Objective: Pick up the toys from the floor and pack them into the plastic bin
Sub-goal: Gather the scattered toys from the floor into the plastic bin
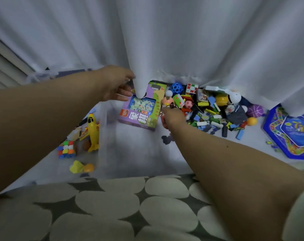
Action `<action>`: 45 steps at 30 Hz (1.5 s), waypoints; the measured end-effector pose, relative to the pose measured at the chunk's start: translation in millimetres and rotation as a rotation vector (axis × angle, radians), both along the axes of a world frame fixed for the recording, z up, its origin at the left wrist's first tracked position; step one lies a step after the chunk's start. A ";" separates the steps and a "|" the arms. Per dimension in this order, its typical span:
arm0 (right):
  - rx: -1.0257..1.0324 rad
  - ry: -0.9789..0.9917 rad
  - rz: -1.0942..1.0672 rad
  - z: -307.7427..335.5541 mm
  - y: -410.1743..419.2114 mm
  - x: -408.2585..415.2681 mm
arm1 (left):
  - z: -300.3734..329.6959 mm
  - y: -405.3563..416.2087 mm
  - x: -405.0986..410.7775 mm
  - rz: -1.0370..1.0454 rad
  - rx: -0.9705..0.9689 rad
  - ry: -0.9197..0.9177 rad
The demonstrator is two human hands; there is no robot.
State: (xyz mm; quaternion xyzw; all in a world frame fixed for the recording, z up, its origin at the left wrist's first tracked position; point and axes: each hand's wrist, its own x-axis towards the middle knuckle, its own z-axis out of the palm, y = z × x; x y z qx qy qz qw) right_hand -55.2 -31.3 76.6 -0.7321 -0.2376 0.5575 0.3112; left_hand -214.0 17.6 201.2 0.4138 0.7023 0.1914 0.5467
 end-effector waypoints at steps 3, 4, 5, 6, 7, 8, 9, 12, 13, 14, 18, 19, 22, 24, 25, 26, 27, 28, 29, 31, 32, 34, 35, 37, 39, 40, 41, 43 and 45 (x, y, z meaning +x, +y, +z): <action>-0.073 -0.050 -0.091 -8.2 2.1 48.0 | -24.0 12.2 49.7 -0.122 -0.089 0.051; -0.086 -0.078 -0.079 -10.1 0.3 66.3 | -33.2 15.7 65.9 -0.151 -0.106 0.057; -0.089 -0.122 -0.062 -16.9 -3.5 82.2 | -42.4 17.6 81.3 -0.172 -0.121 0.051; -0.098 -0.172 -0.029 -24.9 -6.1 96.5 | -52.3 18.4 95.8 -0.184 -0.138 0.036; -0.101 -0.272 0.055 -32.6 -10.1 109.8 | -63.0 17.5 109.7 -0.183 -0.159 0.012; -0.126 -0.349 0.070 -40.3 -14.4 123.5 | -75.0 15.6 121.2 -0.166 -0.184 -0.025; -0.159 -0.418 0.125 -49.3 -18.0 136.8 | -88.0 12.0 130.5 -0.140 -0.212 -0.070; -0.199 -0.578 0.294 -69.9 -30.2 166.7 | -128.0 -4.3 146.8 -0.074 -0.334 -0.198; -0.195 -0.625 0.321 -77.1 -35.1 172.4 | -139.9 -11.8 148.9 -0.047 -0.379 -0.239; -0.194 -0.666 0.335 -84.8 -40.6 177.2 | -152.4 -18.9 150.1 -0.016 -0.415 -0.267; -0.173 -0.841 0.463 -120.1 -59.2 182.4 | -195.9 -48.2 152.6 0.059 -0.507 -0.299; -0.162 -0.880 0.509 -127.1 -62.5 181.7 | -203.7 -53.2 154.2 0.079 -0.527 -0.313; -0.169 -0.961 0.591 -146.7 -68.1 179.6 | -219.5 -58.9 158.3 0.122 -0.548 -0.342; -0.189 -0.983 0.613 -153.7 -67.5 179.0 | -224.9 -57.8 159.9 0.149 -0.531 -0.366; -0.206 -0.980 0.614 -155.4 -65.9 178.8 | -227.5 -57.7 159.8 0.162 -0.525 -0.374; -0.221 -0.965 0.605 -156.8 -63.9 178.8 | -229.4 -57.7 159.6 0.168 -0.522 -0.372; -0.237 -0.934 0.586 -157.4 -61.6 178.6 | -230.6 -58.5 159.2 0.169 -0.524 -0.366; -0.252 -0.900 0.564 -157.4 -59.5 178.0 | -231.5 -59.6 158.5 0.164 -0.528 -0.353; -0.264 -0.871 0.551 -157.9 -58.2 177.7 | -233.7 -60.8 158.2 0.158 -0.534 -0.342; -0.274 -0.843 0.537 -158.1 -55.9 178.1 | -235.9 -63.0 158.6 0.142 -0.556 -0.321; -0.279 -0.829 0.531 -158.1 -55.2 179.2 | -235.1 -63.9 159.8 0.132 -0.574 -0.316; -0.278 -0.799 0.523 -158.0 -54.0 182.3 | -234.9 -66.2 162.0 0.118 -0.596 -0.305; -0.278 -0.777 0.525 -157.3 -54.1 183.2 | -235.8 -67.4 162.5 0.112 -0.587 -0.291; -0.281 -0.703 0.524 -157.3 -54.7 183.5 | -236.2 -69.2 163.1 0.101 -0.570 -0.270; -0.259 -0.615 0.520 -155.4 -56.4 182.7 | -236.6 -69.4 163.4 0.086 -0.570 -0.255; -0.232 -0.587 0.501 -153.4 -57.4 182.5 | -236.4 -69.2 163.3 0.078 -0.568 -0.247; -0.203 -0.564 0.463 -149.8 -58.6 181.7 | -235.5 -69.0 163.5 0.071 -0.565 -0.247; -0.128 -0.491 0.354 -138.8 -60.8 176.6 | -234.3 -69.5 164.0 0.062 -0.562 -0.283; -0.025 -0.325 0.273 -126.0 -60.8 164.3 | -234.0 -70.3 165.3 0.066 -0.585 -0.393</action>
